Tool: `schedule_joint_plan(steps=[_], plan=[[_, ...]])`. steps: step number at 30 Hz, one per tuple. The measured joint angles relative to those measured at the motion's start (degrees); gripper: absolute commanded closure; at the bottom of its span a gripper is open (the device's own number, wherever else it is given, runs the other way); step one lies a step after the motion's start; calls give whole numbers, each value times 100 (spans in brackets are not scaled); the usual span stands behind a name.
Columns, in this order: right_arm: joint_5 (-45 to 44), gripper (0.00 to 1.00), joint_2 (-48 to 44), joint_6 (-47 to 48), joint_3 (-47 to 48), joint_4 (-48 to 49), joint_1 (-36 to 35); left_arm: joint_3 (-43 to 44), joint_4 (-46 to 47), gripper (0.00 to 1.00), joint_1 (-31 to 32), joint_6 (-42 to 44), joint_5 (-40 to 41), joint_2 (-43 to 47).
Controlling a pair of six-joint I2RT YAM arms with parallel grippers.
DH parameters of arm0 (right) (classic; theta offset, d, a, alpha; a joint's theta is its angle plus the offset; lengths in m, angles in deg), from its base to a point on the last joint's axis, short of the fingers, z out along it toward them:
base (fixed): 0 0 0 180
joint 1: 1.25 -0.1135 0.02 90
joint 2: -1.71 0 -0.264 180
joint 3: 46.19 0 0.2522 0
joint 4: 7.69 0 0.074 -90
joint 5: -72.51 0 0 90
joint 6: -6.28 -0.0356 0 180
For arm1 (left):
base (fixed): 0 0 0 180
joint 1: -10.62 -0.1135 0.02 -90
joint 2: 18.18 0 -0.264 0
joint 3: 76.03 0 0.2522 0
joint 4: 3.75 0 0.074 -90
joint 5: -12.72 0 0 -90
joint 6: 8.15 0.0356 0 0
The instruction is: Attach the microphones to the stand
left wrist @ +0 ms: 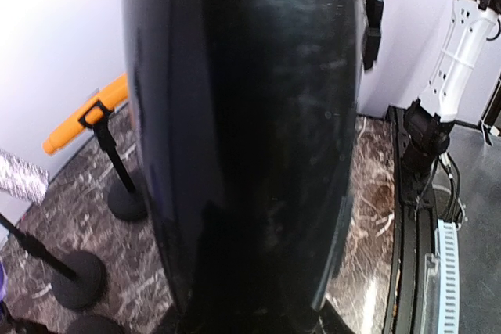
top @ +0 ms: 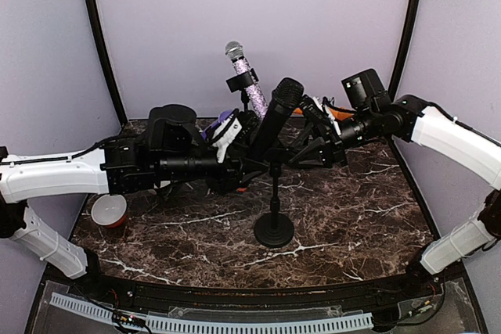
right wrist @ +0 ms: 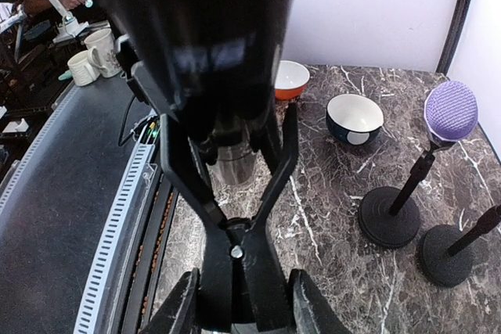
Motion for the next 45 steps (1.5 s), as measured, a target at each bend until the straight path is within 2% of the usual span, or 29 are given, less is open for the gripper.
schedule_joint_plan(steps=[4,9,21,31,32,35,36,41,45], plan=[[114,100,2,-125,-11,7,13,-330,-264,100,24,-50,109,164],[151,100,11,-247,-11,35,11,-334,-605,100,48,-63,116,116],[151,100,17,-258,-11,-55,105,776,-1950,100,118,291,522,-348],[149,98,17,-260,-9,-70,109,844,-2026,100,184,382,745,-391],[149,94,17,-260,-9,-68,107,839,-2015,100,188,382,756,-389],[149,59,20,-280,-9,-57,107,754,-1908,100,197,387,787,-339],[151,51,20,-284,-9,-50,101,706,-1862,100,203,389,802,-308],[232,22,9,-415,2,44,50,632,-1781,100,286,490,828,-267],[251,10,9,-271,219,-236,140,557,-1670,100,363,546,820,-264]])
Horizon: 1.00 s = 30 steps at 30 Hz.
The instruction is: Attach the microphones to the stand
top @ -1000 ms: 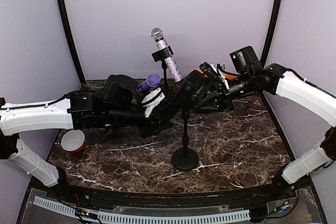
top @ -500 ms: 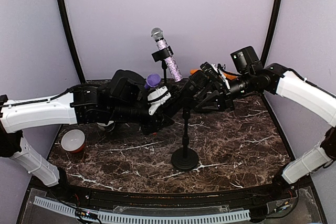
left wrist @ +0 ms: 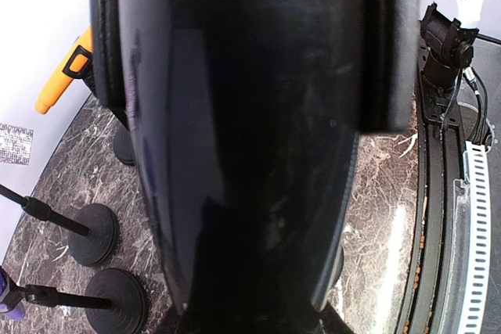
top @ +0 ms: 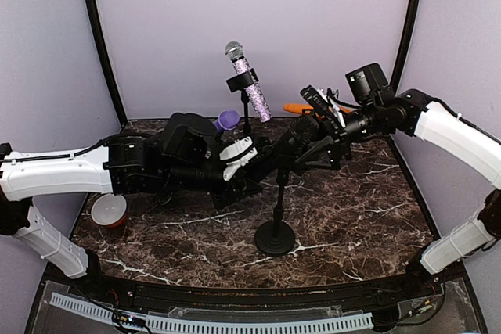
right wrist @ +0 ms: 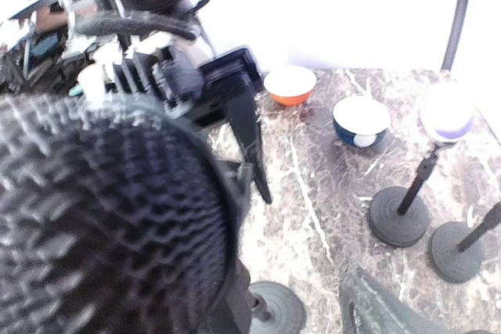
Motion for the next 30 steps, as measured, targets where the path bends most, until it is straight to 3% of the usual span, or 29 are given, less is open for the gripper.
schedule_joint_plan(steps=[5,13,30], plan=[[-26,6,-66,481,422,-658,264,-111,151,100,7,0,4,46],[-483,6,-710,859,129,-1222,1071,-142,321,100,13,68,341,31],[-1211,6,-914,317,68,-678,2124,654,1152,100,-216,369,1244,-1086]])
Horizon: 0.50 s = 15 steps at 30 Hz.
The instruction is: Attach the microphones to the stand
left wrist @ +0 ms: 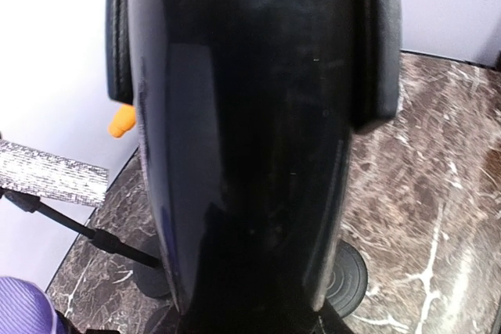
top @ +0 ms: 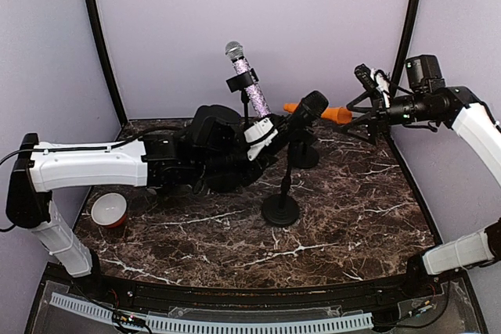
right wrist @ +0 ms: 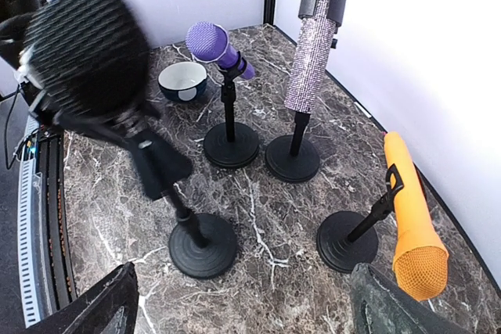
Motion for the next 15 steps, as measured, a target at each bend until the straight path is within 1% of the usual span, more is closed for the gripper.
schedule_joint_plan(steps=[9,15], plan=[[-81,6,-103,-214,-131,236,79,935,105,100,-560,-166,103,-789],[-96,6,-107,-315,-243,369,111,1217,190,99,-695,-240,122,-1187]])
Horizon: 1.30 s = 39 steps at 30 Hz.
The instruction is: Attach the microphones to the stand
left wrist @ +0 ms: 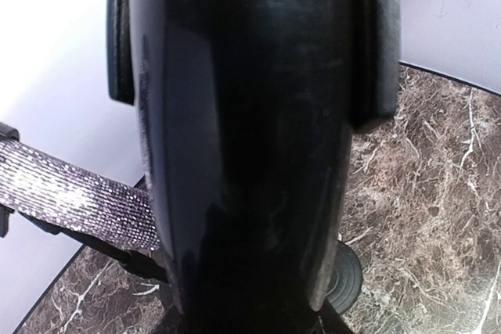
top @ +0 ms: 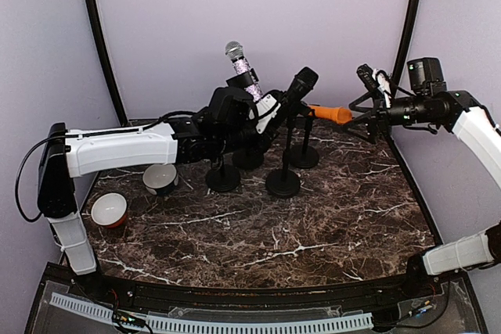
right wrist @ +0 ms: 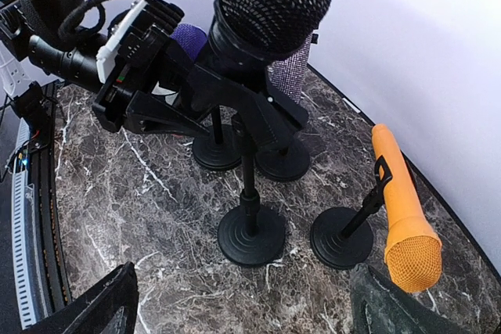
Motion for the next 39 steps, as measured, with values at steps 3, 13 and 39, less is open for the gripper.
schedule_joint_plan(steps=[3,13,39], plan=[[2,6,0,-50,-55,66,4,79,11,94,-59,-83,-22,-166],[87,6,37,-96,-85,92,4,203,52,37,-85,-262,-44,-273],[-953,0,-201,-319,-151,-205,15,-2474,951,1,-61,-994,-1084,2411]])
